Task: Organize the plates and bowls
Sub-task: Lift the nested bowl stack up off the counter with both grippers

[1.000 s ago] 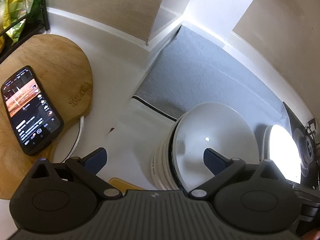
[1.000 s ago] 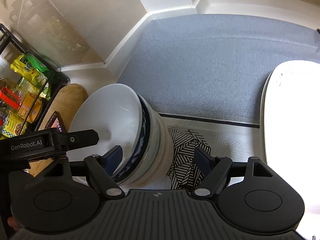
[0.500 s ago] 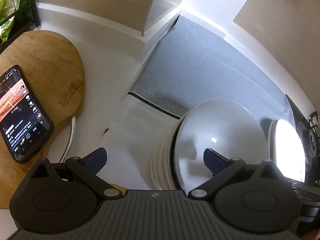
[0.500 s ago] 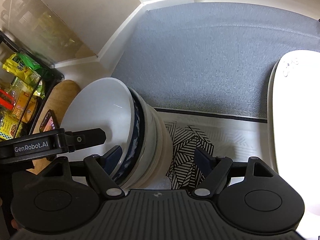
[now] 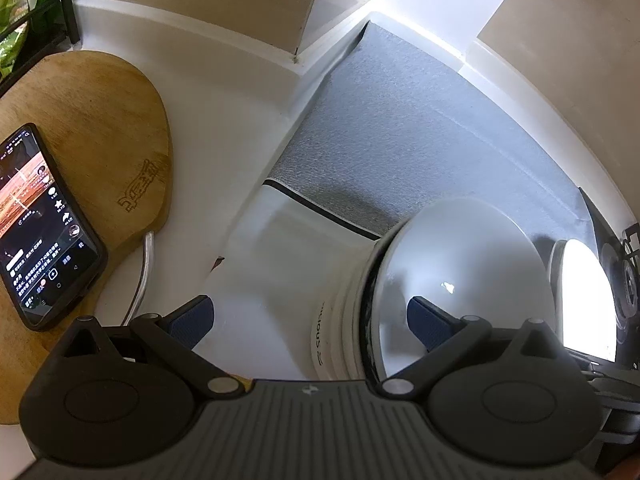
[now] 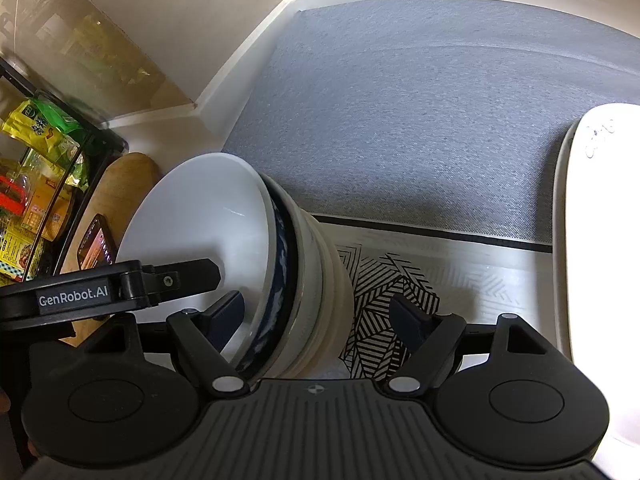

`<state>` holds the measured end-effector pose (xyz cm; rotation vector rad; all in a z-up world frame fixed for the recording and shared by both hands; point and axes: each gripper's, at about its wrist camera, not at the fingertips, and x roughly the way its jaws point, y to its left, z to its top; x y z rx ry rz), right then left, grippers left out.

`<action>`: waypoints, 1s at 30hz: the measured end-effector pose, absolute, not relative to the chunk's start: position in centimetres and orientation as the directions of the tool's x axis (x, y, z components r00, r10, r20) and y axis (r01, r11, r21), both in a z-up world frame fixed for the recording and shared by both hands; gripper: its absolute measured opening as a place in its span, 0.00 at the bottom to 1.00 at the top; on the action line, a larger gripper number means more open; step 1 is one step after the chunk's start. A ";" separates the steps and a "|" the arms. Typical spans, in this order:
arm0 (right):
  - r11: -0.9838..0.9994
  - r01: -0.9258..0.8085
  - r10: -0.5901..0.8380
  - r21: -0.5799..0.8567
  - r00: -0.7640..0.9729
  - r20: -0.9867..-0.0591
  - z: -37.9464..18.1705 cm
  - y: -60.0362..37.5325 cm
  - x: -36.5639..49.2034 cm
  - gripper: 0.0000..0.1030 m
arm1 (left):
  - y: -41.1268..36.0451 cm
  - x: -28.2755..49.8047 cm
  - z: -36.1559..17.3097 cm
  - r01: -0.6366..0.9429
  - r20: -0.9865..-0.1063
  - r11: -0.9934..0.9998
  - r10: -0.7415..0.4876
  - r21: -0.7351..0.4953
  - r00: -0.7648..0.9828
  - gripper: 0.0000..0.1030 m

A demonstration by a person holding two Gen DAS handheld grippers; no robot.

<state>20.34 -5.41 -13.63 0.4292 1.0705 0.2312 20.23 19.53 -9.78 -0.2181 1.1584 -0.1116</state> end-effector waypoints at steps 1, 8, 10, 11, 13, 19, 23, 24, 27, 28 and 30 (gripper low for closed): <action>0.894 0.023 0.386 0.448 0.466 -0.796 -13.6 -5.4 20.4 0.79 | 19.5 20.3 -9.8 -0.025 -0.896 0.973 -0.200 -0.228 0.397 1.00; 0.887 0.029 0.399 0.462 0.457 -0.795 -13.8 -5.6 20.4 0.81 | 19.6 20.4 -9.9 -0.023 -0.897 0.972 -0.205 -0.232 0.392 1.00; 0.885 0.029 0.402 0.465 0.455 -0.794 -13.8 -5.7 20.5 0.81 | 19.6 20.5 -10.1 -0.024 -0.898 0.972 -0.205 -0.233 0.390 1.00; 0.884 0.030 0.404 0.466 0.453 -0.795 -13.9 -5.8 20.5 0.81 | 19.6 20.6 -10.1 -0.025 -0.899 0.972 -0.205 -0.233 0.387 1.00; 0.881 0.030 0.410 0.473 0.450 -0.793 -14.0 -5.9 20.6 0.81 | 19.6 20.6 -10.2 -0.025 -0.898 0.971 -0.210 -0.238 0.388 1.00; 0.867 0.035 0.433 0.497 0.442 -0.786 -14.3 -6.3 20.8 0.82 | 19.8 20.8 -10.4 -0.027 -0.895 0.966 -0.227 -0.257 0.384 1.00; 0.856 0.032 0.452 0.516 0.437 -0.777 -14.8 -6.8 20.9 0.84 | 19.9 21.0 -10.8 -0.032 -0.892 0.955 -0.265 -0.296 0.366 1.00; 0.856 0.026 0.454 0.517 0.439 -0.775 -14.9 -6.9 20.9 0.84 | 20.0 21.0 -11.0 -0.036 -0.891 0.950 -0.278 -0.311 0.359 1.00; 0.857 0.008 0.458 0.516 0.448 -0.767 -15.0 -7.0 20.8 0.87 | 20.1 21.1 -11.3 -0.040 -0.883 0.937 -0.312 -0.347 0.350 1.00; 0.859 -0.001 0.457 0.513 0.454 -0.765 -15.0 -7.0 20.7 0.88 | 20.1 21.1 -11.4 -0.039 -0.881 0.934 -0.319 -0.354 0.349 1.00; 0.861 -0.018 0.456 0.508 0.467 -0.758 -14.9 -6.9 20.6 0.89 | 20.1 21.1 -11.5 -0.037 -0.876 0.929 -0.332 -0.368 0.350 1.00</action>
